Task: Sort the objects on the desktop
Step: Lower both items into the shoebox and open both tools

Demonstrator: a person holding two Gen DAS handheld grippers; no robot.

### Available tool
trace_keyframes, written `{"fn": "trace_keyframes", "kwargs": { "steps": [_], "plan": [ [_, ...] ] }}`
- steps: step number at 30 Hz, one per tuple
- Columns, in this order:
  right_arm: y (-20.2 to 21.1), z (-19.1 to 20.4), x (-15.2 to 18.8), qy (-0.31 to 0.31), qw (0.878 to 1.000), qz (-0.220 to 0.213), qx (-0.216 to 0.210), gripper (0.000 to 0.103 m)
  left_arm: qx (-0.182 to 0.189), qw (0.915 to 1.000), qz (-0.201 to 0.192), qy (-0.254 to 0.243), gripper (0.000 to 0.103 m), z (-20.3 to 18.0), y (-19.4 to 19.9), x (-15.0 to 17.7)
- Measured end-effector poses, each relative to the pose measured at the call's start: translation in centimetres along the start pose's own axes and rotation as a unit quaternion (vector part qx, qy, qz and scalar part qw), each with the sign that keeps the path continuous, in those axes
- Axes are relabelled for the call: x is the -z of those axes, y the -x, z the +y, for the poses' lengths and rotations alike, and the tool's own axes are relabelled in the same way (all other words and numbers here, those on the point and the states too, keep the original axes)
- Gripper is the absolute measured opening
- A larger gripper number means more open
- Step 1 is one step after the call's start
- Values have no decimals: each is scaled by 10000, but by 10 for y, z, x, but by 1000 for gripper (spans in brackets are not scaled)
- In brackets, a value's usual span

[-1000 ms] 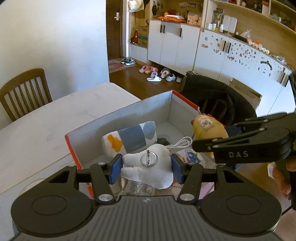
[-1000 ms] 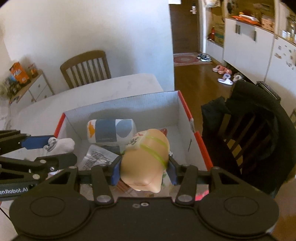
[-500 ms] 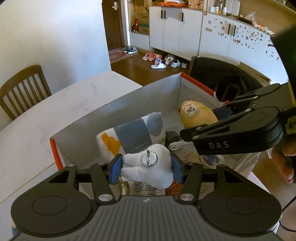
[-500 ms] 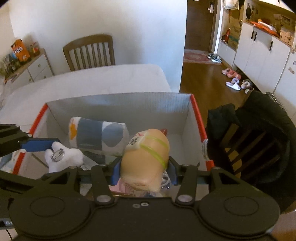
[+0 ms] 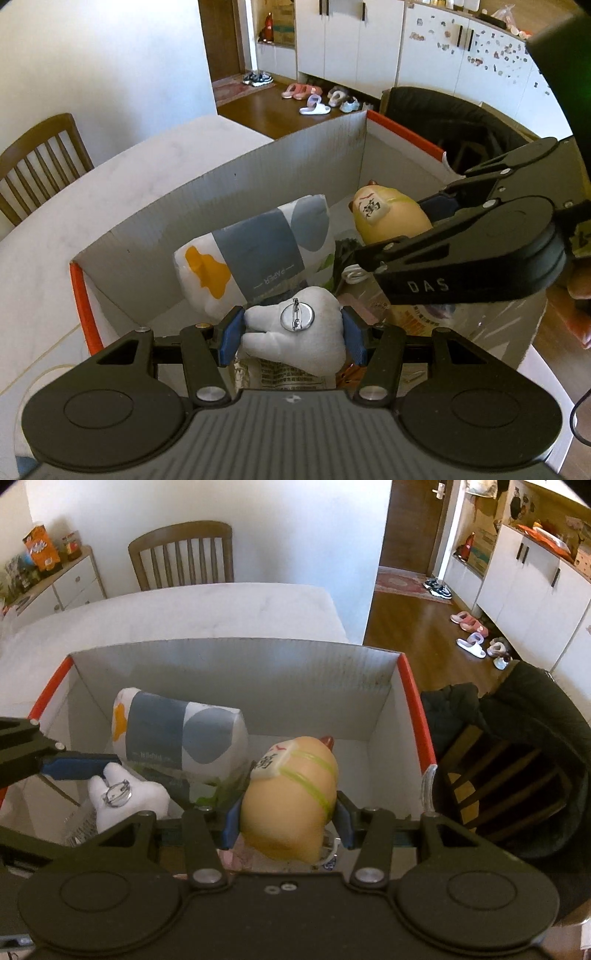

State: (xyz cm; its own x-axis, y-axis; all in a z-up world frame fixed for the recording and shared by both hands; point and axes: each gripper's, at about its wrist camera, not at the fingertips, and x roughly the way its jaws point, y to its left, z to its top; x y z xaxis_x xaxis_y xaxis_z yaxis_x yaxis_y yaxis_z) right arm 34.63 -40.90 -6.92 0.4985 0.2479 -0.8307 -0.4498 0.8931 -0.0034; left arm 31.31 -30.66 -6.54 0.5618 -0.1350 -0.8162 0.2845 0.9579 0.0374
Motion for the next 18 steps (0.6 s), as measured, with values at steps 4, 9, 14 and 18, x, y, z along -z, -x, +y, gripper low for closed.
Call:
{"fn": "trace_keyframes", "kwargs": {
  "steps": [4,9,14,18],
  "plan": [
    [-4,4,0,102,9999,68,71,49,40,9999,116,-41,56,-1,-4,-3],
    [-7,3,-2,100,9998,185,43,50,200,9989,424,-20,56,0,-13,-8],
    [-8,3,-5,127,9997,201,-12,55,317,9983,475,114,67,5,-11,-9],
    [-3,3,-4,100,9998,152,-57,59,340,9982,423,240,71,10,-5,-8]
  ]
}}
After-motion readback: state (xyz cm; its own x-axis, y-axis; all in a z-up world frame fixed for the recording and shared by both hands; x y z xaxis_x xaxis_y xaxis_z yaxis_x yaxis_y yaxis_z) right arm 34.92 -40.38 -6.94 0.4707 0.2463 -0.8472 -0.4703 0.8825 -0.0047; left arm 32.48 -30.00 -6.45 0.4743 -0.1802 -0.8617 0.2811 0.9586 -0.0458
